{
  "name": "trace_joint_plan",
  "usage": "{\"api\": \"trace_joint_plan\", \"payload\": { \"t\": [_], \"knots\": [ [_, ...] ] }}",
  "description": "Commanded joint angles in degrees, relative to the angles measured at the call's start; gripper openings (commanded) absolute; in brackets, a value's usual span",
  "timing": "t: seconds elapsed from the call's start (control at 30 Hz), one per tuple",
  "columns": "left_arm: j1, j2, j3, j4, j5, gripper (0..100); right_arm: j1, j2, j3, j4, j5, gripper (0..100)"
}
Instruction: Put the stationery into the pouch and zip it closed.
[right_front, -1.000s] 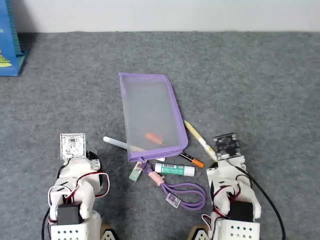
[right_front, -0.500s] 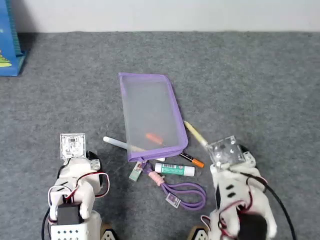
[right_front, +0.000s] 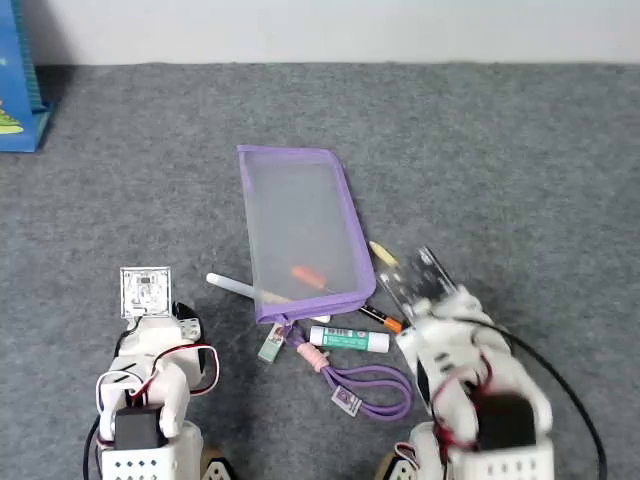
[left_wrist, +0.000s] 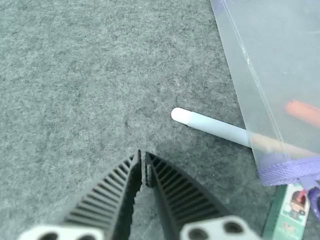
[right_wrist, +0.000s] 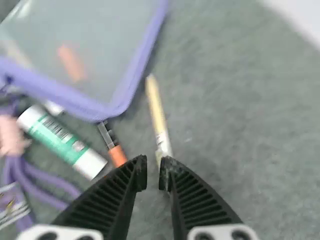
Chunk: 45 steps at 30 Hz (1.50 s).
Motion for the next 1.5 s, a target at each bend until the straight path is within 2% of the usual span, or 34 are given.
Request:
{"api": "trace_joint_plan", "payload": {
  "t": [0.0, 0.27, 0.43, 0.6, 0.9, 1.03, 1.2, 1.47],
  "knots": [
    [-0.18, -0.44, -0.48, -0.53, -0.18, 1, -4.44, 15.43, -6.15, -1.10, -1.76, 6.4],
    [-0.18, -0.44, -0.48, -0.53, -0.18, 1, -18.68, 30.55, -9.58, -3.74, -18.73, 6.9],
    [-0.26, -0.44, -0.48, -0.53, -0.18, 1, -25.63, 34.59, -7.65, -12.09, -22.51, 6.9],
    [-0.26, -0.44, -0.48, -0.53, -0.18, 1, -29.76, 39.25, -7.56, -13.58, -28.13, 6.9],
    [-0.26, -0.44, -0.48, -0.53, -0.18, 1, -36.00, 50.33, -7.65, -20.00, -28.92, 6.9],
    [-0.26, -0.44, -0.48, -0.53, -0.18, 1, -36.53, 55.43, -7.65, -22.64, -28.92, 7.3],
    [-0.26, -0.44, -0.48, -0.53, -0.18, 1, -36.53, 57.54, -7.65, -22.99, -28.92, 18.0],
    [-0.26, -0.44, -0.48, -0.53, -0.18, 1, -36.26, 58.15, -7.38, -24.57, -28.66, 14.0]
  ]
}}
